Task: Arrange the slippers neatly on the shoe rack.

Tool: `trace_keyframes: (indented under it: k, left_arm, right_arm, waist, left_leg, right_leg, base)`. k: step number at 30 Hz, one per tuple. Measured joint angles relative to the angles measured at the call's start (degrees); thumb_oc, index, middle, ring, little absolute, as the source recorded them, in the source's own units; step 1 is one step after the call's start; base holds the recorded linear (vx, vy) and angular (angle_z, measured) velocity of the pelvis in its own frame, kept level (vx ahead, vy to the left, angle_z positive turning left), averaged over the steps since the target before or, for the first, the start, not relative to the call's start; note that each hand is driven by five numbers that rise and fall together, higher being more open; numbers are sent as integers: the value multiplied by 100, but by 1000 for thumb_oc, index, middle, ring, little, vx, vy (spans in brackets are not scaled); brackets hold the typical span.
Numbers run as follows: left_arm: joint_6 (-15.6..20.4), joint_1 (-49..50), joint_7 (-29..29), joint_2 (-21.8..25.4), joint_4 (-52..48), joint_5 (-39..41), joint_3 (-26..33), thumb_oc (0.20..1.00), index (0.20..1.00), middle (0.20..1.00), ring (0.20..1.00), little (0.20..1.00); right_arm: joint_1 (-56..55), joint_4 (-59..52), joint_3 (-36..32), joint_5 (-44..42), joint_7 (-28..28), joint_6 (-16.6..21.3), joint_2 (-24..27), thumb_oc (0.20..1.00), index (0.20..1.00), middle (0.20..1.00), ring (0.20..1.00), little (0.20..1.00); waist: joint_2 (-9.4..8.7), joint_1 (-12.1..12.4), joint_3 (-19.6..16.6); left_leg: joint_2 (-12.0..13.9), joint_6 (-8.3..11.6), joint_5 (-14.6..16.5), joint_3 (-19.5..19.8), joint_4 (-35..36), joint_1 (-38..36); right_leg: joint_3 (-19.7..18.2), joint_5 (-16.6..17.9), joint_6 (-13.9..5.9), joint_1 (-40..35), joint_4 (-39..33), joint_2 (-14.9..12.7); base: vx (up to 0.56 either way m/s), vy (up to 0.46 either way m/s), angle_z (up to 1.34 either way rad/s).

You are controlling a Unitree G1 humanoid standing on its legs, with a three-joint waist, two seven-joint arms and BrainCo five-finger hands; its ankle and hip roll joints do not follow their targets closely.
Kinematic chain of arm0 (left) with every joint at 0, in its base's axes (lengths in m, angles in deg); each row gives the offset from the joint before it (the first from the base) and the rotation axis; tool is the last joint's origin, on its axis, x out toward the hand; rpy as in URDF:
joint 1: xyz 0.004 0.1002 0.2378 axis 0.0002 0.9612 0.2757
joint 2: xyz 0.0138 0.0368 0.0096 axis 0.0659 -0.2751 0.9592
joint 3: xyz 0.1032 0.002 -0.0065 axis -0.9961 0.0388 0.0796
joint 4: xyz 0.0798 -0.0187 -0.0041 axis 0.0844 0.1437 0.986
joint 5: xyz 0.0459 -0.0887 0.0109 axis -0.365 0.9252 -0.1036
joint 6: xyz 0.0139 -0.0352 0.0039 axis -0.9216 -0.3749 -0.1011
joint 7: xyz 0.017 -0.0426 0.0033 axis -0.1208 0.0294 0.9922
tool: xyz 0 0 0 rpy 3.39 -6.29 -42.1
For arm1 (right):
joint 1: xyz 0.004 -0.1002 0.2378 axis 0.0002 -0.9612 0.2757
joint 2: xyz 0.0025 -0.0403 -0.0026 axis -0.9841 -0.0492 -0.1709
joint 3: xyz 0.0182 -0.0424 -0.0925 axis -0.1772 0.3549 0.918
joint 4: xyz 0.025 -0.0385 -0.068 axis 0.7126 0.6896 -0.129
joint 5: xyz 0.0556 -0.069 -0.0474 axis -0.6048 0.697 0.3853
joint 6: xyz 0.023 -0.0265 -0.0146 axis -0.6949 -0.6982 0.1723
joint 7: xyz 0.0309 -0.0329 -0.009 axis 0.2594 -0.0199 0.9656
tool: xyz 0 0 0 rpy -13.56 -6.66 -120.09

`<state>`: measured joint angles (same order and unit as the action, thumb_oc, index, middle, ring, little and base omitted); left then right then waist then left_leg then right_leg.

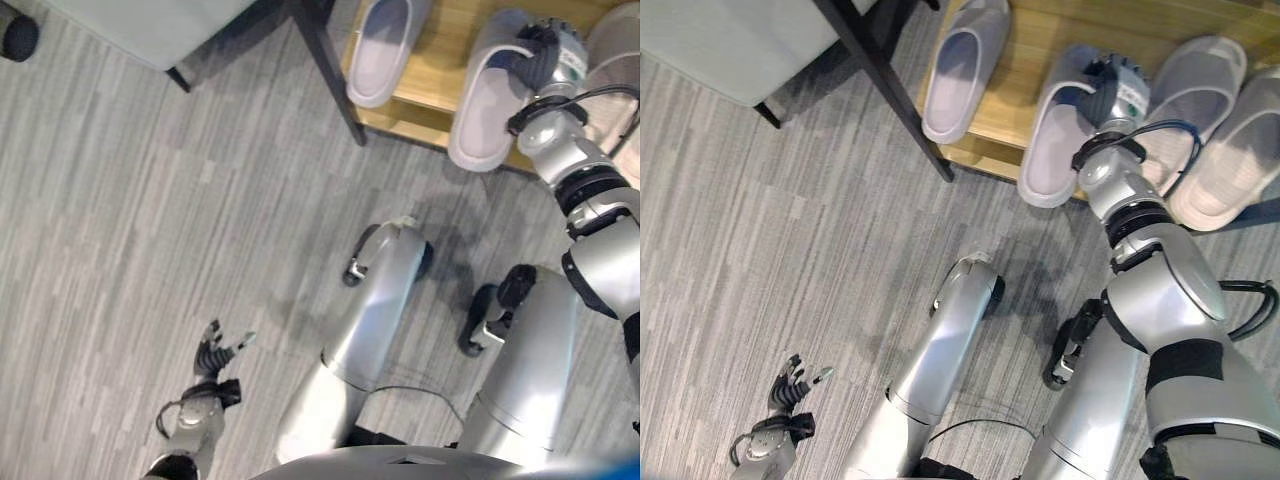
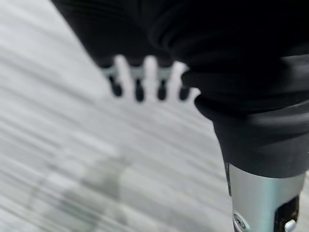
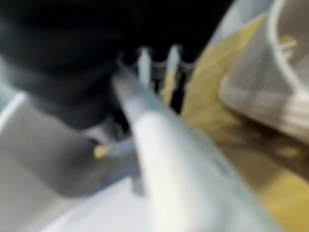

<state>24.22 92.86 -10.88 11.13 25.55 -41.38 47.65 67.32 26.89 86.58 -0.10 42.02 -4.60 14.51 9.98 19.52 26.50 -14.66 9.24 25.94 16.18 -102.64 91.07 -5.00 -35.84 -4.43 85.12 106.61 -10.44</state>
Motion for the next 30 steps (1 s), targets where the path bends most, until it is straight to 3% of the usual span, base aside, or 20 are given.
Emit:
trace_keyframes:
  k: [4, 5, 13, 18, 21, 24, 27, 30]
  left_arm:
    - [-95, 240, -165, 22, 266, 10, 79, 1000, 1000, 1000, 1000, 1000]
    - [-161, 253, -233, 33, 489, 2, 84, 1000, 1000, 1000, 1000, 1000]
    - [-352, 182, -527, -5, 1439, -236, 20, 1000, 1000, 1000, 1000, 1000]
    - [-482, 133, -904, -89, 1448, -387, -532, 1000, 1000, 1000, 1000, 1000]
    - [-430, 128, -917, -87, 1376, -513, -522, 1000, 1000, 1000, 1000, 1000]
    - [-451, 135, -1016, -76, 1442, -558, -427, 1000, 1000, 1000, 1000, 1000]
    - [-484, 134, -1035, -77, 1624, -560, -308, 1000, 1000, 1000, 1000, 1000]
    - [-465, 130, -1030, -58, 1749, -541, 138, 1000, 1000, 1000, 1000, 1000]
  right_arm:
    - [42, 22, -18, -156, 155, 5, 4, 200, 200, 200, 200, 200]
    - [82, 68, -38, -248, 198, 31, -50, 1000, 1000, 1000, 1000, 1000]
    - [619, 646, -1010, -1948, 405, 155, -395, 1000, 1000, 1000, 1000, 1000]
    - [1080, 1278, -996, -2385, 396, 141, 89, 1000, 1000, 1000, 1000, 1000]
    - [910, 808, -981, -2559, 500, 153, 50, 1000, 1000, 1000, 1000, 1000]
    - [850, 698, -873, -2606, 618, 150, -43, 1000, 1000, 1000, 1000, 1000]
    - [647, 231, -903, -2603, 662, 186, -167, 1000, 1000, 1000, 1000, 1000]
    - [52, -1117, -864, -2477, 702, 362, -218, 1000, 1000, 1000, 1000, 1000]
  waist:
    - [124, 114, 13]
    - [137, 203, 18]
    - [195, 411, 77]
    - [135, 108, 85]
    - [105, -161, 101]
    - [40, -256, 121]
    - [-55, -372, 115]
    - [-165, -459, 92]
  left_leg:
    - [-72, 18, 20, 106, -50, -60]
    - [-80, 20, 18, 103, -52, -67]
    - [-231, -14, 35, 141, -165, -180]
    - [-250, -52, 19, 55, -164, -194]
    - [-221, -38, 33, 55, -189, -173]
    - [-198, -24, 40, 33, -199, -152]
    - [-154, -12, 48, 29, -202, -121]
    - [-133, -14, 54, 27, -195, -110]
  right_leg:
    - [116, -93, -26, -183, -7, -131]
    - [173, -99, -24, -236, -8, -260]
    - [290, -292, 48, -491, 123, -523]
    - [255, -358, -8, -569, 167, -654]
    - [220, -369, 13, -494, 209, -562]
    - [189, -369, 13, -429, 258, -560]
    - [177, -366, 19, -358, 290, -528]
    - [164, -361, 24, -327, 268, -509]
  base:
    - [40, 79, 10]
    - [41, 62, 16]
    - [39, 28, 14]
    - [2, 12, 10]
    - [5, -7, -7]
    - [-2, -1, -4]
    - [-7, 22, -2]
    - [-45, -3, -4]
